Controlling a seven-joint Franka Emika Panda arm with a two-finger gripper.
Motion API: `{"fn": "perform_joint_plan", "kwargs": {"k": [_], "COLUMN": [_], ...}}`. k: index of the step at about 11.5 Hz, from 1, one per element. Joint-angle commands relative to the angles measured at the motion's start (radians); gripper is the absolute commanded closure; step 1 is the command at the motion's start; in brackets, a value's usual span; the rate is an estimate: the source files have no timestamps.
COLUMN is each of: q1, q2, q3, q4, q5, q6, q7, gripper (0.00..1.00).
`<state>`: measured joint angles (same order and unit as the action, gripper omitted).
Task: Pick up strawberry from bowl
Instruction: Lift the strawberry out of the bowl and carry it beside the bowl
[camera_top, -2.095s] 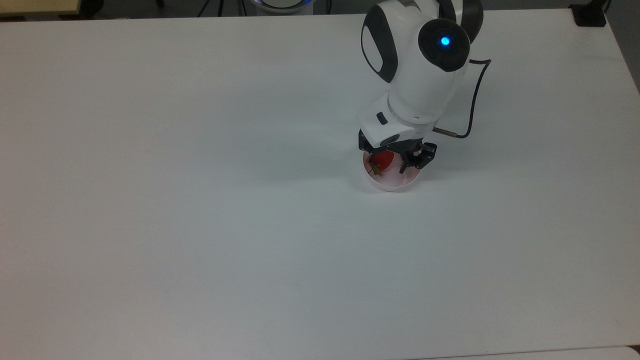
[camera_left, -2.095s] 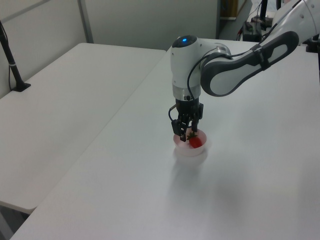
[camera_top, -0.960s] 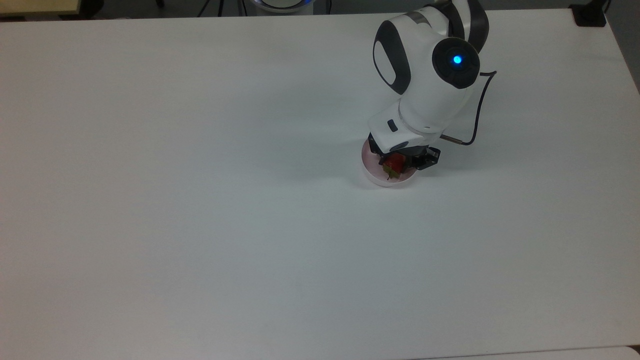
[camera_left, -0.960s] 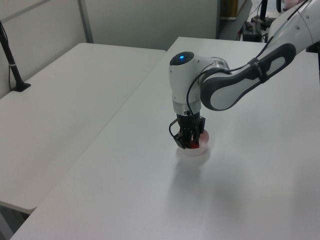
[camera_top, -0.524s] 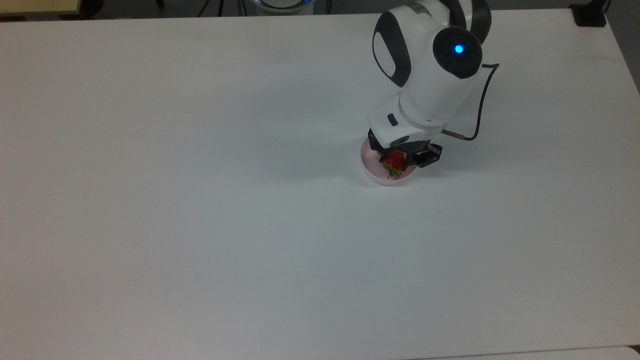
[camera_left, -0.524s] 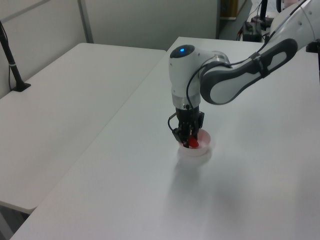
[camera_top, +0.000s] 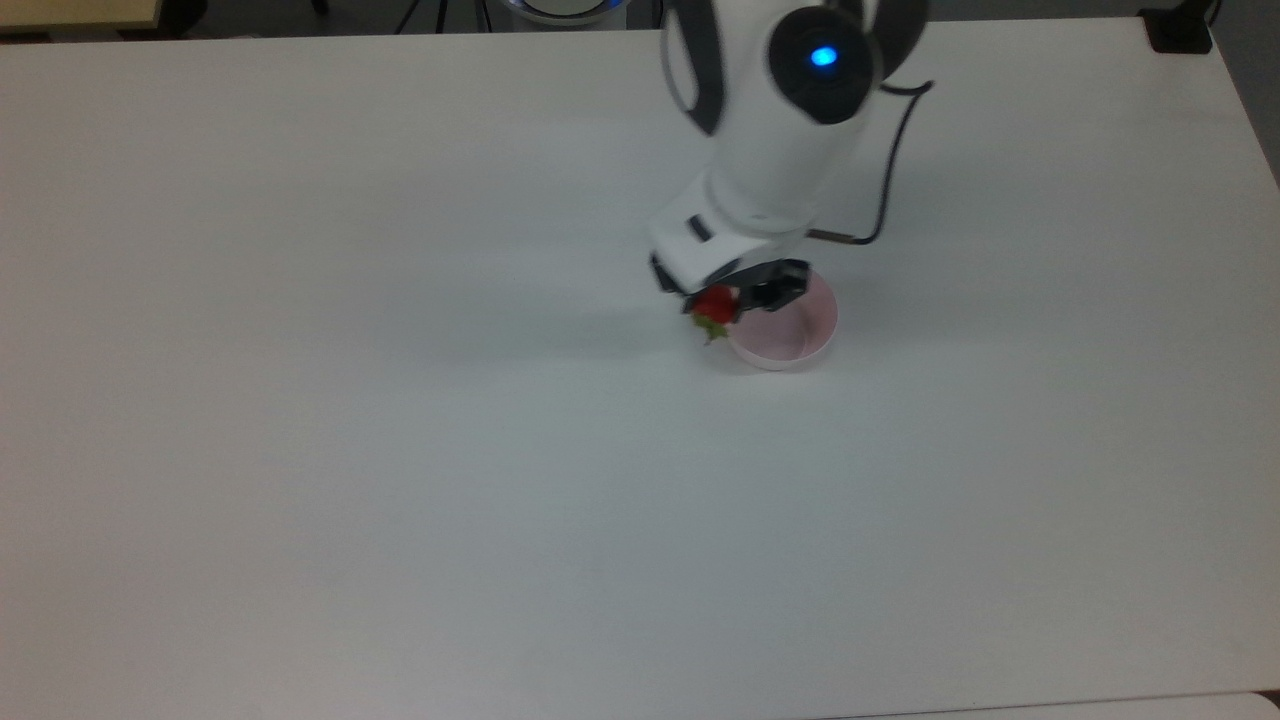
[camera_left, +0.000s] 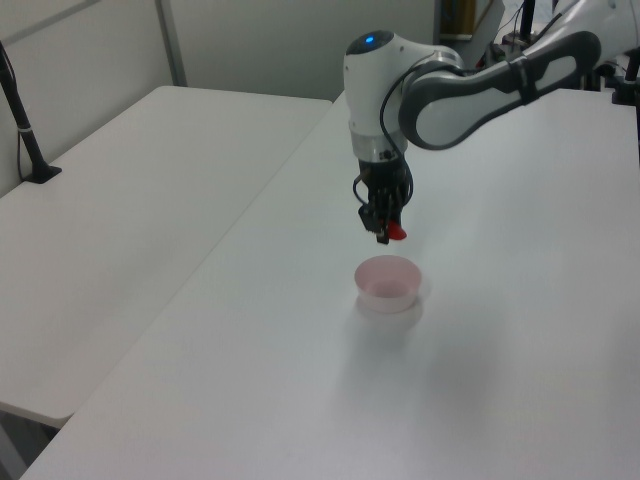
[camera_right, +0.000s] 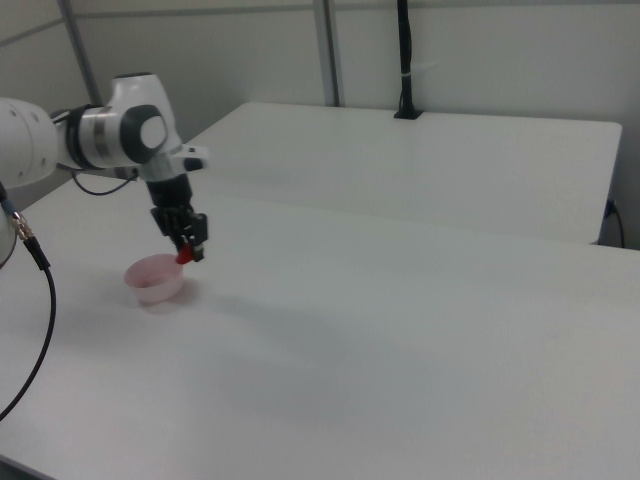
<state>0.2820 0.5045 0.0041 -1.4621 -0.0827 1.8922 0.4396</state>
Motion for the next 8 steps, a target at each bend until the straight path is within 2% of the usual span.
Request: {"fn": "perform_joint_plan", "kwargs": {"k": [1, 4, 6, 8], "q1": [-0.104, -0.177, -0.193, -0.201], "q2": [0.009, 0.041, 0.078, 0.123], "q3": [-0.003, -0.003, -0.003, -0.003], "q4": [-0.021, -0.043, -0.047, -0.047], "q5": [-0.046, -0.119, -0.159, -0.201], "q6": [0.025, 0.126, 0.153, 0.153], "q7": [-0.197, -0.210, -0.210, -0.208], "gripper": [0.63, 0.62, 0.57, 0.56]}}
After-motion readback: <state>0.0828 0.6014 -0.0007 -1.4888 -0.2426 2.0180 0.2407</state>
